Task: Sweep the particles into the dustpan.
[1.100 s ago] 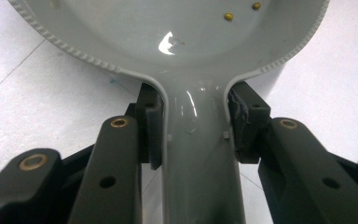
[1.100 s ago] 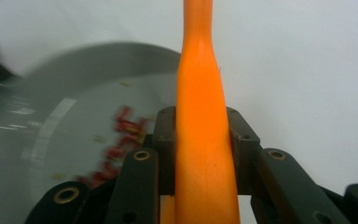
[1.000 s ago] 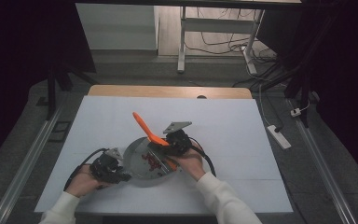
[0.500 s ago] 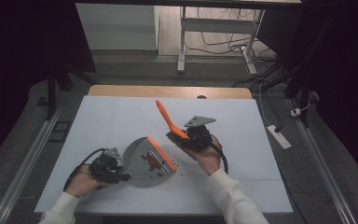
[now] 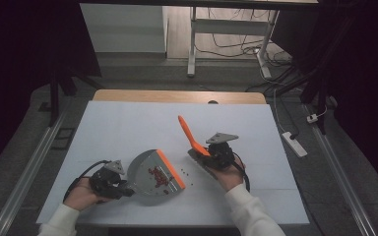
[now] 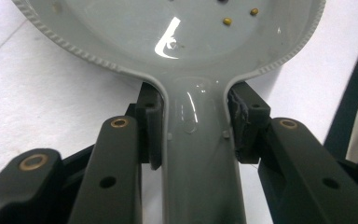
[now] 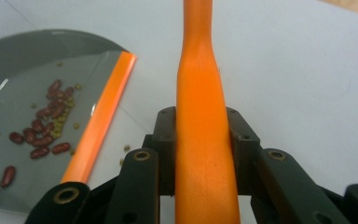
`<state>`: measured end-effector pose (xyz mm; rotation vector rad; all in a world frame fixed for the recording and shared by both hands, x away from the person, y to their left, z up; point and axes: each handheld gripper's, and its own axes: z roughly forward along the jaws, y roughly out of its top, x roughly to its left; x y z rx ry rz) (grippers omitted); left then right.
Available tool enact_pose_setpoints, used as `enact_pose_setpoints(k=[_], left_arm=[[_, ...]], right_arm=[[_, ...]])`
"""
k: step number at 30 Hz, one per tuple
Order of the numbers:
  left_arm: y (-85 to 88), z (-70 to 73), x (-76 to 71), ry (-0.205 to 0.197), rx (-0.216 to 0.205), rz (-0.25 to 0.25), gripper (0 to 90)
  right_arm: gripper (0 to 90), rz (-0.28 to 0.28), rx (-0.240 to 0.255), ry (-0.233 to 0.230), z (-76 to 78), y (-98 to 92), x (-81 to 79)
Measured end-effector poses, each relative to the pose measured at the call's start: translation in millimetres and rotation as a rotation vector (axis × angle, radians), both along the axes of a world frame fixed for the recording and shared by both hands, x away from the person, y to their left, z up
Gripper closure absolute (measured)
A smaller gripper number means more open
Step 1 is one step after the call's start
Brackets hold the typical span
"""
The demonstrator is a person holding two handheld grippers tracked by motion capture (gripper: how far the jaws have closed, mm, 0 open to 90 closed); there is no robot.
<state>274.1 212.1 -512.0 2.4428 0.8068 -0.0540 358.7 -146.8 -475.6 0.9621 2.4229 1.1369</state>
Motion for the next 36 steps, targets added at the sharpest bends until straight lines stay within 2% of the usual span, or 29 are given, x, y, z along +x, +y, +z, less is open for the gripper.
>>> enact_pose_setpoints(k=[3, 8, 12, 21, 30, 34, 36], left_arm=[[-3.1, 0.8, -3.0, -0.001, 0.006, -0.025, 61.6], [-9.5, 2.4, -7.4, -0.006, 0.017, -0.062, 61.6], [-13.0, 2.4, -7.4, 0.012, 0.014, -0.054, 61.6], [-17.3, 2.0, -7.7, 0.021, 0.012, -0.063, 61.7], [-20.1, 1.3, -7.8, 0.024, 0.010, -0.063, 61.6], [-20.7, 0.7, -7.6, 0.023, 0.009, -0.063, 61.6], [-20.8, 0.3, -7.5, 0.025, 0.009, -0.063, 61.6]], right_arm=[[69.8, -0.016, -0.018, -0.004, -4.0, -5.8, -6.2], [69.8, -0.023, -0.015, -0.002, -5.9, -7.9, -7.1], [69.8, -0.014, -0.027, -0.005, -8.1, -4.9, -7.5], [69.8, -0.007, -0.046, 0.003, -15.0, 2.4, -8.2], [69.8, 0.051, -0.053, -0.015, -19.7, 26.6, -21.6], [69.7, 0.063, -0.025, 0.000, -21.4, 36.6, -27.0], [69.8, 0.088, 0.043, 0.057, -22.6, 40.3, -27.4]])
